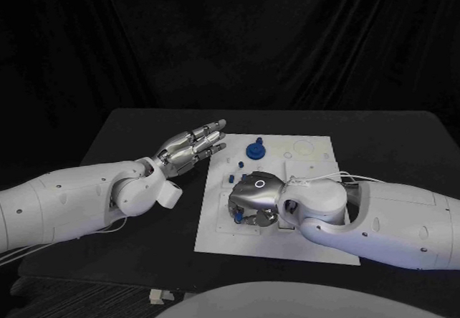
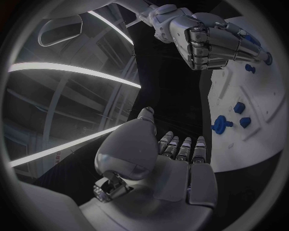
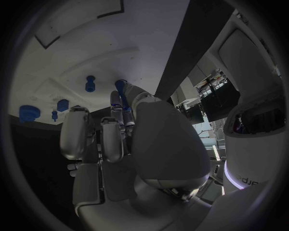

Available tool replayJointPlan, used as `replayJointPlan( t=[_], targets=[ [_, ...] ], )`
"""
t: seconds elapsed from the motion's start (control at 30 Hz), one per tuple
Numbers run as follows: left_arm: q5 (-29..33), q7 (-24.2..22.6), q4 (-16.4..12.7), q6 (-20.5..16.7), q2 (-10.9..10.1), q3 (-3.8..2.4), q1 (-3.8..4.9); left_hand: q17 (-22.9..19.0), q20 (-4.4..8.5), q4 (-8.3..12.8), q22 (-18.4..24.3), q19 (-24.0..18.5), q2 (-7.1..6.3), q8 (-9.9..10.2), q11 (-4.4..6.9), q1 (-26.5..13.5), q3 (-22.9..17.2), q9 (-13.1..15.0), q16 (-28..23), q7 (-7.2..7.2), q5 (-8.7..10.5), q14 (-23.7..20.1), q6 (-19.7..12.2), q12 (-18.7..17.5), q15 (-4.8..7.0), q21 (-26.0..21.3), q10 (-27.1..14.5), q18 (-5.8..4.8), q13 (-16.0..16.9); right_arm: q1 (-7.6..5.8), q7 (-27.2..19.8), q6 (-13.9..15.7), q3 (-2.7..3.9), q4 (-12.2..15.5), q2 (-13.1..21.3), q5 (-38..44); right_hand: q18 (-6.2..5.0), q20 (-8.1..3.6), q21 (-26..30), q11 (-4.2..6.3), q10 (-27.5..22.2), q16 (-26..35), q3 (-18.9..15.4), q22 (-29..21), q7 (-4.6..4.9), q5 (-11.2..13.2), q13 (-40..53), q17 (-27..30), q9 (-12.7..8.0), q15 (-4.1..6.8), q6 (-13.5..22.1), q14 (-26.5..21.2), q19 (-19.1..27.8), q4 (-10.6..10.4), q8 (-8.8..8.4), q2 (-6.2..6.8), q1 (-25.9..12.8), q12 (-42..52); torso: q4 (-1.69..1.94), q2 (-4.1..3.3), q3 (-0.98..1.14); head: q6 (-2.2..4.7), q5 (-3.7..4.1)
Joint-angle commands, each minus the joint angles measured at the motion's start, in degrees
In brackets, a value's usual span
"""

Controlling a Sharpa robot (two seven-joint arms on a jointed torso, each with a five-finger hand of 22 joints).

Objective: Assemble the parts on the task board

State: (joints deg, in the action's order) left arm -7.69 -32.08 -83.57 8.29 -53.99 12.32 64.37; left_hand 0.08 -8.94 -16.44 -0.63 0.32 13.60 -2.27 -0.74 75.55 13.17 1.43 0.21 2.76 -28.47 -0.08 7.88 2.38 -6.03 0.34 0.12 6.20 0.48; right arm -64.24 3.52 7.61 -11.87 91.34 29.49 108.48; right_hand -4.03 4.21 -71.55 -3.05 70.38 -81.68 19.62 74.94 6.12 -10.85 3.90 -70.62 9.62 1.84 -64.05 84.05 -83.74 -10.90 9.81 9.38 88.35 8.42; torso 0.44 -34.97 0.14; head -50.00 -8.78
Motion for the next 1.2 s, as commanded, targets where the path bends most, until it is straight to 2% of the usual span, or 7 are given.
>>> replayJointPlan(
  t=[0.03, 0.4, 0.87, 0.97, 1.0, 1.07, 1.2],
  targets=[
    [0.27, -0.03, 0.04, 0.84, 0.16, -0.05, -0.13, -0.08, 0.14, 0.10, -0.03, -0.10, 0.39, -0.20, -0.50, 0.39, -0.32, -0.05, -0.21, 0.14, -0.30, 0.08, -0.31, 0.08, 0.00, -0.13, -0.03, 0.62, 0.06, 0.22, 1.05, 0.34, -0.02, 0.15, 0.06, 0.49, 0.12, 0.29, 0.02, 0.13, 0.48, 0.02, 0.45, 9.89, 0.14, -0.27, 0.05, 0.09, 0.12, -0.35, -0.29, 2.44, 0.02, 0.09, 0.10, 0.23, -0.61, -0.10, -0.01, -0.01, 0.00, 0.00, 0.07],
    [0.27, 0.84, 0.27, 1.44, 0.33, -0.05, -0.39, -0.08, 0.10, 0.10, -0.09, -0.07, 0.56, -0.74, -0.85, 0.66, -0.51, 0.16, -0.21, 0.86, -0.35, 0.08, 0.80, 0.02, -0.07, -0.10, -0.06, 0.59, 0.05, 1.21, 1.12, 1.85, -0.02, -0.74, -0.36, 0.49, 0.05, 0.36, 0.46, -0.07, 0.21, 0.29, 0.88, 9.77, 0.37, -0.11, -0.01, 0.64, 0.04, -0.48, 0.41, 2.28, 0.21, 0.23, -0.51, 0.48, -1.22, -0.46, 0.07, 0.06, 0.00, 0.00, 0.06],
    [0.27, 1.14, 0.42, 1.58, 0.29, -0.05, -0.61, -0.08, 0.09, 0.10, -0.11, -0.06, 0.57, -0.68, -0.88, 0.67, -0.51, 0.12, -0.21, 0.85, -0.34, 0.08, 0.59, 0.00, -0.09, -0.10, -0.06, 0.59, 0.04, 2.10, 1.74, 4.39, -0.02, -1.34, -0.33, 0.49, -0.17, 0.59, 1.64, -0.40, -0.39, 0.71, 1.88, 9.45, 0.74, 0.17, 0.03, 1.43, -0.03, -0.76, 1.12, 1.96, 0.74, 0.99, -1.24, 0.55, -1.29, -0.84, 0.08, -0.04, -0.02, 0.00, 0.12],
    [0.27, 1.17, 0.47, 1.62, 0.36, -0.05, -0.65, -0.08, 0.09, 0.10, -0.11, -0.06, 0.57, -0.68, -0.88, 0.67, -0.51, 0.12, -0.21, 0.85, -0.34, 0.08, 0.59, 0.00, -0.09, -0.10, -0.06, 0.59, 0.04, 2.14, 2.11, 3.91, -0.02, -1.34, -0.23, 0.49, -0.30, 0.80, 2.41, -0.71, -1.29, 1.07, 2.07, 9.25, 1.00, 0.78, 0.03, 2.18, -0.28, -1.04, 2.39, 1.69, 1.10, 1.09, -2.13, 0.88, -2.01, -1.10, 0.07, -0.03, -0.01, 0.00, 0.18],
    [0.27, 1.18, 0.48, 1.63, 0.38, -0.05, -0.66, -0.08, 0.09, 0.10, -0.11, -0.06, 0.57, -0.68, -0.88, 0.67, -0.51, 0.12, -0.21, 0.85, -0.34, 0.08, 0.59, 0.00, -0.09, -0.10, -0.06, 0.59, 0.04, 2.14, 2.22, 3.69, -0.02, -1.34, -0.19, 0.49, -0.41, 0.86, 2.98, -0.76, -1.74, 1.36, 2.10, 9.10, 0.76, 0.98, 0.00, 2.75, -0.50, -1.11, 3.45, 1.51, 1.34, 1.10, -2.73, 1.07, -2.24, -1.24, 0.07, -0.03, 0.00, 0.00, 0.15],
    [0.27, 1.21, 0.49, 1.67, 0.41, -0.05, -0.68, -0.08, 0.09, 0.10, -0.11, -0.06, 0.57, -0.68, -0.88, 0.67, -0.51, 0.12, -0.21, 0.85, -0.34, 0.08, 0.59, 0.00, -0.09, -0.10, -0.06, 0.59, 0.04, 2.15, 2.52, 3.23, -0.02, -1.33, -0.13, 0.49, -0.57, 1.10, 3.86, -1.10, -2.85, 1.72, 2.23, 8.87, -1.09, 1.26, 0.00, 3.44, -0.94, -1.40, 5.93, 1.20, 1.75, 1.21, -4.00, 1.55, -2.89, -1.45, 0.07, -0.01, 0.00, 0.00, 0.09],
    [0.27, 1.29, 0.54, 1.74, 0.45, -0.05, -0.71, -0.08, 0.07, 0.08, -0.11, -0.06, 0.61, -0.69, -0.90, 0.67, -0.53, 0.11, -0.21, 0.84, -0.33, 0.08, 0.59, 0.01, -0.12, -0.10, -0.06, 0.58, 0.05, 2.18, 3.22, 1.75, -0.02, -1.36, -0.06, 0.49, -0.45, 1.31, 3.27, -1.40, -4.30, 1.40, 2.08, 9.04, -1.17, 1.85, 0.01, 2.86, -1.19, -1.56, 7.59, 1.35, 1.54, 1.34, -4.79, 2.17, -3.67, -1.68, 0.05, -0.02, 0.02, 0.00, 0.15]
  ],
)
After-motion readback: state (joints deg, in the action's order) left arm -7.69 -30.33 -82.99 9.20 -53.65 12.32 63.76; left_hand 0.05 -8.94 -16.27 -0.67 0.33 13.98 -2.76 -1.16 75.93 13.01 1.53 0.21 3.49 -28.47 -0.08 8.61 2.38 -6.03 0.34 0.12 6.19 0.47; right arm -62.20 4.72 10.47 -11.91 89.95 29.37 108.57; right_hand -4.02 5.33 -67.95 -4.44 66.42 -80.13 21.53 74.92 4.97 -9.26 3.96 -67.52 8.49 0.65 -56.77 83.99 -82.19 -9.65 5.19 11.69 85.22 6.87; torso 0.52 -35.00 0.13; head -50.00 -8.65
